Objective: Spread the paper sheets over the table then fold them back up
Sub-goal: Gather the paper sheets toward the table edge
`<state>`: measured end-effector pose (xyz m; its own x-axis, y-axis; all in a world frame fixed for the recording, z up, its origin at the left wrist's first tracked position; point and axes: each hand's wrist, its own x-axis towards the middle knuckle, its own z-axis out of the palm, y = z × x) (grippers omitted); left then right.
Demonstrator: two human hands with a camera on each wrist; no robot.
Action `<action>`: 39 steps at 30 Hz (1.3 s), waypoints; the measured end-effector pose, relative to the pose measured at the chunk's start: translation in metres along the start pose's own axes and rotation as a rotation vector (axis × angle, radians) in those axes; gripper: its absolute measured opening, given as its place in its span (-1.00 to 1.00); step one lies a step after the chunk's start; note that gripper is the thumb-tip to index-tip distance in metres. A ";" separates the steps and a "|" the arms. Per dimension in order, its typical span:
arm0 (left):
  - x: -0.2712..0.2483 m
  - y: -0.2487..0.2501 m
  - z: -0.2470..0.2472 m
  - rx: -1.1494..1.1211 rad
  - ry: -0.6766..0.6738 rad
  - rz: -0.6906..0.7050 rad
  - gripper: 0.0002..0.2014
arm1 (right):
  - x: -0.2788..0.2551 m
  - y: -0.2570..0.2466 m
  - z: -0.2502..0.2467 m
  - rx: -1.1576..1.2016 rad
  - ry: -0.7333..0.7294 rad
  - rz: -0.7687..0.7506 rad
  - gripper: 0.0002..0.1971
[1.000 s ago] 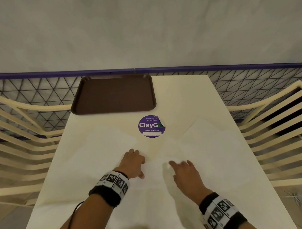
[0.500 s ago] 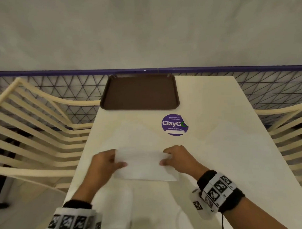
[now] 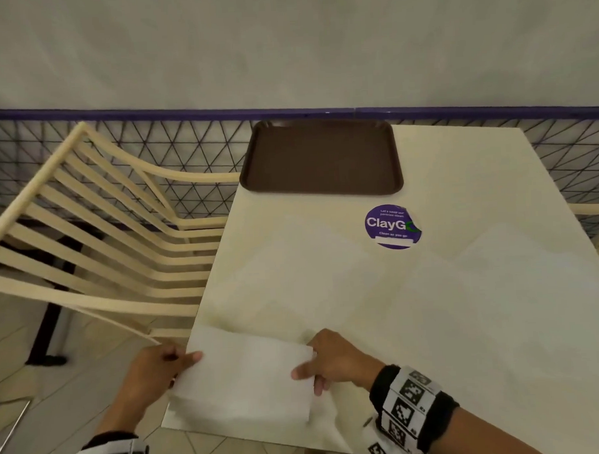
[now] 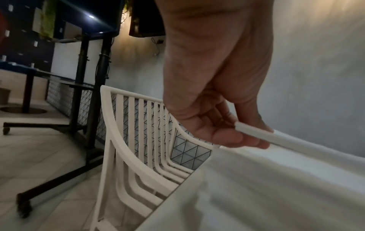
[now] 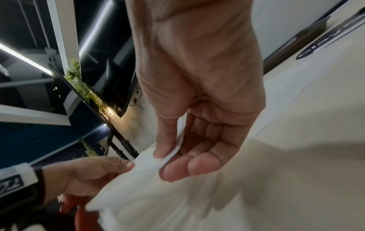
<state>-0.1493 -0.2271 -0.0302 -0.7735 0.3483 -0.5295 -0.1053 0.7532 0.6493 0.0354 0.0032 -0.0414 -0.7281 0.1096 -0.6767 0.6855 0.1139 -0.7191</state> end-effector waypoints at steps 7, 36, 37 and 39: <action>0.006 -0.007 0.014 0.356 0.066 0.014 -0.69 | 0.009 0.008 0.024 -0.223 0.190 0.008 -0.71; 0.002 0.214 0.326 0.689 -0.165 0.492 -0.36 | -0.160 0.180 -0.180 -0.295 0.941 0.040 -0.91; 0.000 0.217 0.331 0.706 -0.165 0.462 -0.36 | -0.163 0.185 -0.181 -0.295 0.921 0.047 -0.90; -0.001 0.220 0.335 0.723 -0.172 0.412 -0.41 | -0.165 0.191 -0.183 -0.301 0.880 0.051 -0.89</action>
<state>0.0375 0.1257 -0.0696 -0.5503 0.7087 -0.4415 0.6346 0.6986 0.3305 0.2865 0.1879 -0.0379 -0.5177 0.8169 -0.2541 0.7782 0.3262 -0.5367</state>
